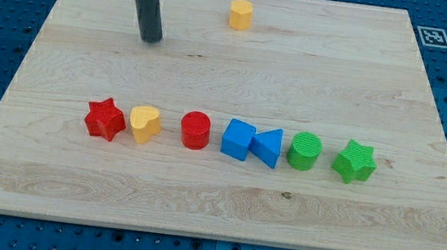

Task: Slide the yellow hexagon closer to the red circle

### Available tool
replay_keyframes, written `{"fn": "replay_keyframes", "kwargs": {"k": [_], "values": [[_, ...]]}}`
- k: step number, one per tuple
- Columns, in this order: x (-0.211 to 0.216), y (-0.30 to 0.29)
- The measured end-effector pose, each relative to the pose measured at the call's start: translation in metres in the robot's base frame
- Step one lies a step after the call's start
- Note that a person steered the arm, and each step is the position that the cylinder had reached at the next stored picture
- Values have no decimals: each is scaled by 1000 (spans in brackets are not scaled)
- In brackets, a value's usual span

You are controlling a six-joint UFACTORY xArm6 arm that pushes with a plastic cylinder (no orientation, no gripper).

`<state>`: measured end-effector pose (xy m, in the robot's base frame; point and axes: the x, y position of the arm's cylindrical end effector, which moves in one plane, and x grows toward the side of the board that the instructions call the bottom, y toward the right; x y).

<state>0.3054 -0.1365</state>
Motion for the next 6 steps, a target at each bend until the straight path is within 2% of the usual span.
{"fn": "replay_keyframes", "kwargs": {"k": [1, 2, 3, 5, 6], "values": [[-81, -3], [-108, 0], [-113, 22], [-113, 126], [-96, 142]]}}
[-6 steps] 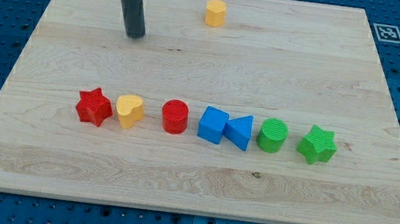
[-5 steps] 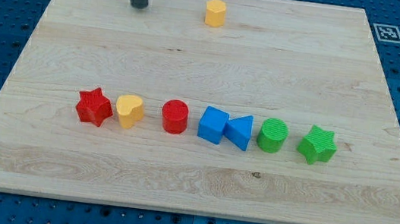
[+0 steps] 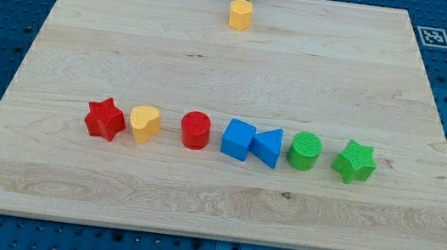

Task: Slide the yellow hexagon closer to the red circle

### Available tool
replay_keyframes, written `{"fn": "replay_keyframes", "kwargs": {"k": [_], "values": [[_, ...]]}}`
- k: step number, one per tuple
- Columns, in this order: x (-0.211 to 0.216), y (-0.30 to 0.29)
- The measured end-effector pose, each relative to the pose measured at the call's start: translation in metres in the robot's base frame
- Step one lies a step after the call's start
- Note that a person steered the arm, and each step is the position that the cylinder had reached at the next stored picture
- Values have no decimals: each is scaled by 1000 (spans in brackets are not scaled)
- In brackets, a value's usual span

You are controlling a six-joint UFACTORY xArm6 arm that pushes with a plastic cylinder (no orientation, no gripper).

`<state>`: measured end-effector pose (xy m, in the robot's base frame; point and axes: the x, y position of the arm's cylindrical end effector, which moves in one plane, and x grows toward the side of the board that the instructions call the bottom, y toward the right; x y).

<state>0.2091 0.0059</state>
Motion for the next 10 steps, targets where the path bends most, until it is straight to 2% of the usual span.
{"fn": "replay_keyframes", "kwargs": {"k": [4, 6, 9, 10], "values": [[86, -1], [118, -8], [142, -39], [165, -47]]}}
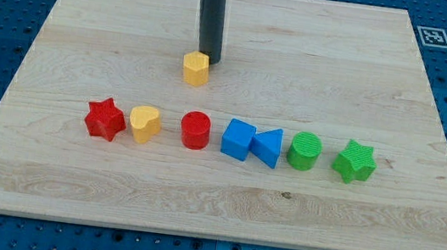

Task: Slide the yellow hexagon closer to the red circle

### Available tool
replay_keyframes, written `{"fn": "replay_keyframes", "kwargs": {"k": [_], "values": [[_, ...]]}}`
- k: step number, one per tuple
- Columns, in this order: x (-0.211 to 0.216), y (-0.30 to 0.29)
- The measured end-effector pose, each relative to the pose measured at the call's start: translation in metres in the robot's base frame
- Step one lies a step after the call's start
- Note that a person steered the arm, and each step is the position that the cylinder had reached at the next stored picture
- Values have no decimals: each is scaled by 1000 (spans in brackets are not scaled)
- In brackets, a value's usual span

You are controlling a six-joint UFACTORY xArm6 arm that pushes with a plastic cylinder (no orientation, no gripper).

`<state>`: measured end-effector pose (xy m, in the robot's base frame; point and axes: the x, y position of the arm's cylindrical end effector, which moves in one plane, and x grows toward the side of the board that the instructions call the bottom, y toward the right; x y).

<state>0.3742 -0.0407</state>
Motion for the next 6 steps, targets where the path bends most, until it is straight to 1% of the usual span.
{"fn": "replay_keyframes", "kwargs": {"k": [3, 4, 5, 6], "values": [[73, -27], [81, -28], [37, -28], [7, -69]]}}
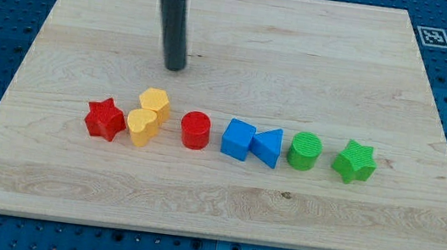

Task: Slide the yellow hexagon closer to the red circle

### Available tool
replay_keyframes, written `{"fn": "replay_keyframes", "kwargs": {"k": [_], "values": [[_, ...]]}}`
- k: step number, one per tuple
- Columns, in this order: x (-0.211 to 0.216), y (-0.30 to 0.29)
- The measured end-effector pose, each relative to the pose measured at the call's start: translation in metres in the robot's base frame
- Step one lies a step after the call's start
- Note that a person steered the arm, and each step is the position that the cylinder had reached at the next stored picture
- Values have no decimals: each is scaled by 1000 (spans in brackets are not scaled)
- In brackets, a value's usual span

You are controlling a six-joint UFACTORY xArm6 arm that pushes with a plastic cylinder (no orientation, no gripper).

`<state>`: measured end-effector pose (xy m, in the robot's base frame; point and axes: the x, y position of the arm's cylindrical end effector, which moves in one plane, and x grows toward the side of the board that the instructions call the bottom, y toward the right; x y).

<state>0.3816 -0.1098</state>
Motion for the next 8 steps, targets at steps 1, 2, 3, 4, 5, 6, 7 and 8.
{"fn": "replay_keyframes", "kwargs": {"k": [1, 2, 3, 4, 5, 6, 7, 8], "values": [[13, -41], [46, -46], [60, -36], [70, -19], [84, -1], [86, 16], [86, 23], [86, 23]]}}
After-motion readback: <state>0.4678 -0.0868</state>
